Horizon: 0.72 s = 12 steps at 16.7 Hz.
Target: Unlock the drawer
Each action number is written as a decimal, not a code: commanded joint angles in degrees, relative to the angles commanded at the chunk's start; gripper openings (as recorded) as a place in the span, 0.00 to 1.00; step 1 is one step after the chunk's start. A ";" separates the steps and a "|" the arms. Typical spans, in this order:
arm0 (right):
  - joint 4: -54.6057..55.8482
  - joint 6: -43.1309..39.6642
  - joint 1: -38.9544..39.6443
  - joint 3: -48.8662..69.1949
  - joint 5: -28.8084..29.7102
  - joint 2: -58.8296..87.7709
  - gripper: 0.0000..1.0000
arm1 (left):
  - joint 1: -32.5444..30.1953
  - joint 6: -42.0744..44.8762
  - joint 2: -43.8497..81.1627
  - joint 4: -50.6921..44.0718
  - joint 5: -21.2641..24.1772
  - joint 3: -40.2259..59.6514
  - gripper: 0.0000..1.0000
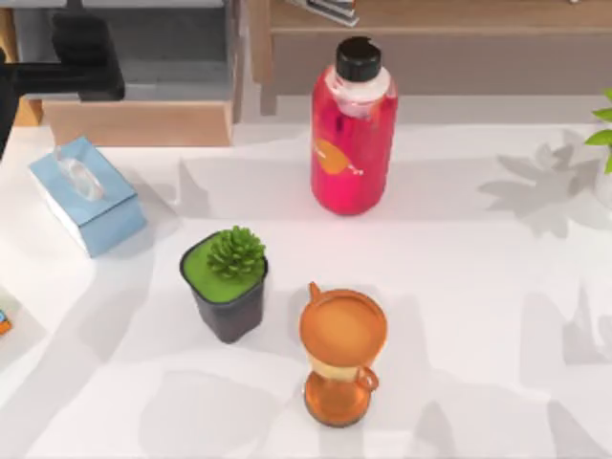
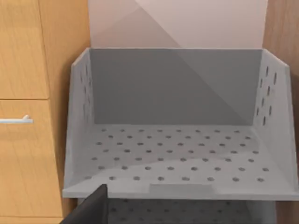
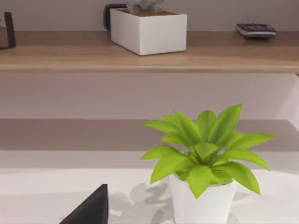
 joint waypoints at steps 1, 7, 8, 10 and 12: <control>0.00 0.00 0.00 0.00 0.00 0.00 1.00 | 0.00 0.00 0.00 0.00 0.00 0.00 1.00; 0.00 0.00 0.00 0.00 0.00 0.00 1.00 | 2.28 3.33 1.99 2.00 1.27 0.94 1.00; 0.00 0.00 0.00 0.00 0.00 0.00 1.00 | 3.55 5.42 3.47 3.26 2.11 1.63 1.00; 0.00 0.00 0.00 0.00 0.00 0.00 1.00 | 6.74 10.73 7.47 6.43 4.45 3.30 1.00; 0.00 0.00 0.00 0.00 0.00 0.00 1.00 | 10.60 17.25 12.62 10.25 7.60 5.28 1.00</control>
